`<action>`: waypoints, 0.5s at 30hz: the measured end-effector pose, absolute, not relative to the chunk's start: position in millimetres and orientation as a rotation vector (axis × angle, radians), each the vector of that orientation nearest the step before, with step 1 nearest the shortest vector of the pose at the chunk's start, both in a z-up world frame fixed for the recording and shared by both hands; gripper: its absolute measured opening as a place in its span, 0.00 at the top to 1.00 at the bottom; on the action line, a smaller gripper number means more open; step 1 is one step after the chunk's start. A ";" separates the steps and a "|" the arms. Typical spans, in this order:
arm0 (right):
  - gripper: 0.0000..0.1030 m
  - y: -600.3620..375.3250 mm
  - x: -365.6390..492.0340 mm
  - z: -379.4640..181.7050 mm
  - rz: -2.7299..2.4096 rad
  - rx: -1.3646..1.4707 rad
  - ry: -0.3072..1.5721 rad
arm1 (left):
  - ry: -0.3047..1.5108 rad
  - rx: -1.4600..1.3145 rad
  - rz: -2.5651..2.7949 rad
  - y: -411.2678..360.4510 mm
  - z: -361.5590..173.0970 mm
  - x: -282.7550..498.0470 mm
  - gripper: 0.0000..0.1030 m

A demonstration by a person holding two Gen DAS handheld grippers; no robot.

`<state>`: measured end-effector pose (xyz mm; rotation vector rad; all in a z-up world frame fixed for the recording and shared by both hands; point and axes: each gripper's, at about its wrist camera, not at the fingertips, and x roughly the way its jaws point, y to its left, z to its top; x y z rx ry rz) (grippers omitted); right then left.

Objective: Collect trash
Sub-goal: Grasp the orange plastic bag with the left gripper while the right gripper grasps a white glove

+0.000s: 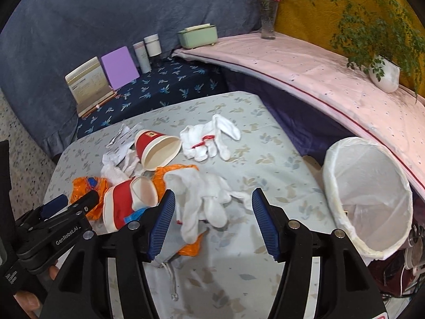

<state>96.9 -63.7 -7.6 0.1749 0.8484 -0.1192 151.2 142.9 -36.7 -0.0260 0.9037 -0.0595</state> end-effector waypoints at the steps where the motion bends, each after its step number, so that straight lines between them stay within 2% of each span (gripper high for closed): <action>1: 0.42 -60.8 99.1 -9.4 -0.116 0.175 0.851 | 0.910 -0.030 -0.052 146.4 -39.4 152.2 0.30; 7: 0.40 -47.1 113.7 -20.4 -0.104 0.172 0.868 | 0.950 -0.065 -0.016 170.4 -56.4 163.6 0.25; 15: 0.40 -40.9 130.7 -38.1 -0.105 0.177 0.900 | 0.985 -0.101 -0.007 181.9 -71.9 178.5 0.25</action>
